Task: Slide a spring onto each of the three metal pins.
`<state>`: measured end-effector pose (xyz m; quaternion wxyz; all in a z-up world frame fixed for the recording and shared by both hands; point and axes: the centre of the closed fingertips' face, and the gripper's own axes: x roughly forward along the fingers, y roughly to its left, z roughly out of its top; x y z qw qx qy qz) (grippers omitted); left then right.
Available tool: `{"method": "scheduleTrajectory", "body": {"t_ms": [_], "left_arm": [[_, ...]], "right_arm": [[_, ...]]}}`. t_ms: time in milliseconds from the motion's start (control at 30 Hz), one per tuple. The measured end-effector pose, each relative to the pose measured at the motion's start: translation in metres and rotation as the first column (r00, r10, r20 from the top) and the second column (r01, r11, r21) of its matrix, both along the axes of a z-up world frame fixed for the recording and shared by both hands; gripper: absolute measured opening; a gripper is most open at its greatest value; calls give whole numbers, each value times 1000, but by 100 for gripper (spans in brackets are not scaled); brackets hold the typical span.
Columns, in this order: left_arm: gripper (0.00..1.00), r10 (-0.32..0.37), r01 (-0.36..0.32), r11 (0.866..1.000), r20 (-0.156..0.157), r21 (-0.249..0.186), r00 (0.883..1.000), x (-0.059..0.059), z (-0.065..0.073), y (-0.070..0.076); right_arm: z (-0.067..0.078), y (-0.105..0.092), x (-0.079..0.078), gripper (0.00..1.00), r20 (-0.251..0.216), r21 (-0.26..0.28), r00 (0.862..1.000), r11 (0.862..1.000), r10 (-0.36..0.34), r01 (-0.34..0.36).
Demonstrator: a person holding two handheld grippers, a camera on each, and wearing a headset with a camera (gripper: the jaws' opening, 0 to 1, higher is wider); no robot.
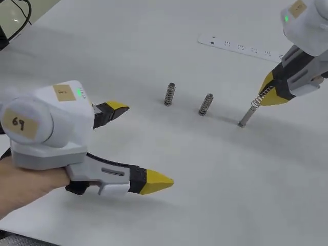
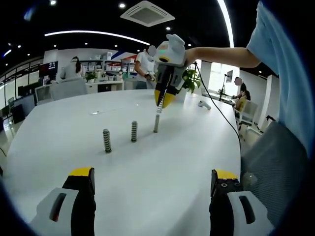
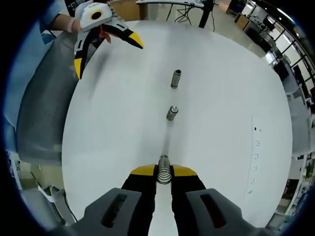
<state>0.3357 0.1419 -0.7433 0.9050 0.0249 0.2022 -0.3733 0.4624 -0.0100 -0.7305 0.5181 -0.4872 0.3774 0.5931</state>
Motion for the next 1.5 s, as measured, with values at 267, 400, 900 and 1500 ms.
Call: {"method": "scheduleTrajectory", "body": {"t_ms": [267,400,900,1500], "left_arm": [[96,5,-5,1000,-3,-4,1000,0,0,1],[95,9,-9,1000,-5,-4,1000,1,1,2],[94,13,-13,1000,-8,-12,1000,1,1,1],[93,19,-19,1000,-20,-11,1000,1,-2,4]], "right_arm": [[-6,-3,1,8,-7,-28,1000,1000,9,-9],[-8,-2,2,8,-9,-29,1000,999,14,-14],[-7,-5,2,8,2,-52,999,998,37,-37],[-29,-7,5,8,-27,-78,999,996,37,-39]]}}
